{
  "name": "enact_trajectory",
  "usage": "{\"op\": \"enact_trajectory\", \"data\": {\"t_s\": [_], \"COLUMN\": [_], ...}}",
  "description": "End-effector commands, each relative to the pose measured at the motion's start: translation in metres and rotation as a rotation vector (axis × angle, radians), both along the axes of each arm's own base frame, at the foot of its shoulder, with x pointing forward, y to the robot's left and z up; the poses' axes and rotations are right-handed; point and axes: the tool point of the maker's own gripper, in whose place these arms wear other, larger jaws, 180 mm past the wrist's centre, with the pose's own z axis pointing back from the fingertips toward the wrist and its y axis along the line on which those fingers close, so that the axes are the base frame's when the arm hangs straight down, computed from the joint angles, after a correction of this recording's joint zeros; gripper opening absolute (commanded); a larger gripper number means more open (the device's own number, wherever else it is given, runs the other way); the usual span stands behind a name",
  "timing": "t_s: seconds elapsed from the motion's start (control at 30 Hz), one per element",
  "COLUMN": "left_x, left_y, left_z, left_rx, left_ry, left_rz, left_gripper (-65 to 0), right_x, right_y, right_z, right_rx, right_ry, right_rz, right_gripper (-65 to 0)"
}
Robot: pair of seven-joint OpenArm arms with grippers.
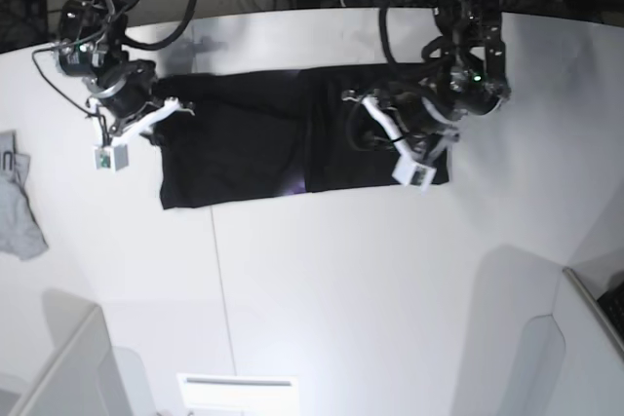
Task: Fold the T-shirt properly
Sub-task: 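Release the folded end and lift both grippers away from the shirt, then lower both grippers to the two short ends of the folded shirt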
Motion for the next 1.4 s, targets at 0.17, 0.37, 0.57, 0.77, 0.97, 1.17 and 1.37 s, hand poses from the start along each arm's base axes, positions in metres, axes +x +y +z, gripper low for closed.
{"op": "enact_trajectory", "data": {"t_s": [0.17,0.37,0.57,0.77,0.97,1.17,1.37], "left_x": [-0.001,-0.017,-0.032,-0.047,-0.052,-0.04,-0.025], "left_y": [0.114,0.181,0.198,0.182,0.186,0.185,0.15], "left_z": [0.0,0.012,0.008,-0.032,-0.052,-0.06,-0.071], "left_rx": [0.12,0.244,0.308,0.298,0.271,0.25,0.205], "left_ry": [-0.007,-0.042,-0.126,-0.077,-0.038,-0.028,-0.021], "left_rz": [0.245,0.298,0.283,0.231,0.257,0.264,0.183], "left_gripper": [-65.0,-65.0,-65.0,-65.0,-65.0,-65.0,-65.0], "right_x": [0.024,0.038,0.054,0.052,0.047,0.038,0.027], "right_y": [-0.017,-0.021,-0.047,-0.052,-0.04,-0.029,-0.02], "right_z": [0.024,0.016,-0.011,-0.041,-0.061,-0.076,-0.082], "right_rx": [-0.012,-0.001,0.063,0.124,0.145,0.169,0.175], "right_ry": [-0.006,0.074,0.138,0.236,0.274,0.315,0.36], "right_rz": [-0.014,0.047,0.009,0.0,0.1,0.154,0.193], "right_gripper": [-51.5,-24.3,-23.3,-23.3,-23.3,-23.3,-23.3]}}
